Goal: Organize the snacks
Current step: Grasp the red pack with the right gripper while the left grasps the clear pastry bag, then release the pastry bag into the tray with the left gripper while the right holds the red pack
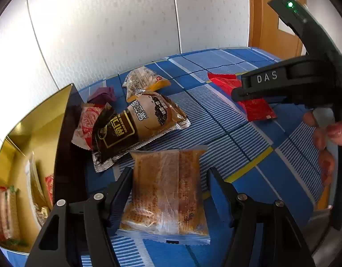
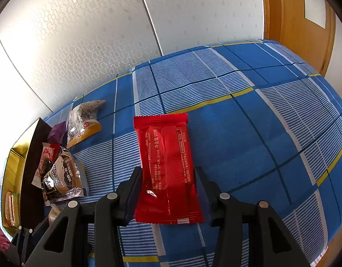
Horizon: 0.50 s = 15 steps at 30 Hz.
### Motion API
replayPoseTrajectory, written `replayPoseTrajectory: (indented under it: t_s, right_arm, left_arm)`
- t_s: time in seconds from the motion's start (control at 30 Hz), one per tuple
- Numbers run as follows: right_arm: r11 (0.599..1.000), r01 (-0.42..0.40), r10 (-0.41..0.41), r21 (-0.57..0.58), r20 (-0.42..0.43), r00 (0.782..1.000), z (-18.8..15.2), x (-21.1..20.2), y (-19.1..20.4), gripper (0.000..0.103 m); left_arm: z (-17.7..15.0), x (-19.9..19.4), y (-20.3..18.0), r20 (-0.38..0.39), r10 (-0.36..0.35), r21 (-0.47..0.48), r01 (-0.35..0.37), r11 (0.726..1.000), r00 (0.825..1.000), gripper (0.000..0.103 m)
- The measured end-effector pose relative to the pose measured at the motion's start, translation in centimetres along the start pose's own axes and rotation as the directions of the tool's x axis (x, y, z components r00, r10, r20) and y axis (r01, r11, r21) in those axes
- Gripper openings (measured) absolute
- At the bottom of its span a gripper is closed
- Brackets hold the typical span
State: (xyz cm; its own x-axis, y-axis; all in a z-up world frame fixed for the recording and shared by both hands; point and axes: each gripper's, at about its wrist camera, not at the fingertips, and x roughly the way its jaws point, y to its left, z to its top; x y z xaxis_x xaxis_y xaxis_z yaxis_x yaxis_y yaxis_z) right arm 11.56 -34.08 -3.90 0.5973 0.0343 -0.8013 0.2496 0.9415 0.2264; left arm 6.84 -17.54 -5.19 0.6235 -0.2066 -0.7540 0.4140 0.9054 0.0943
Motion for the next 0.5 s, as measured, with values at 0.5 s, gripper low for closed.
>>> replayPoseTrajectory:
  t_s: [0.5]
  right_arm:
    - [0.999, 0.016, -0.016, -0.031, 0.009, 1.0, -0.2, -0.09, 0.41, 0.047]
  left_arm:
    - [-0.08, 0.31, 0.03, 0.013, -0.042, -0.054, 0.043, 0.998, 0.999, 0.065]
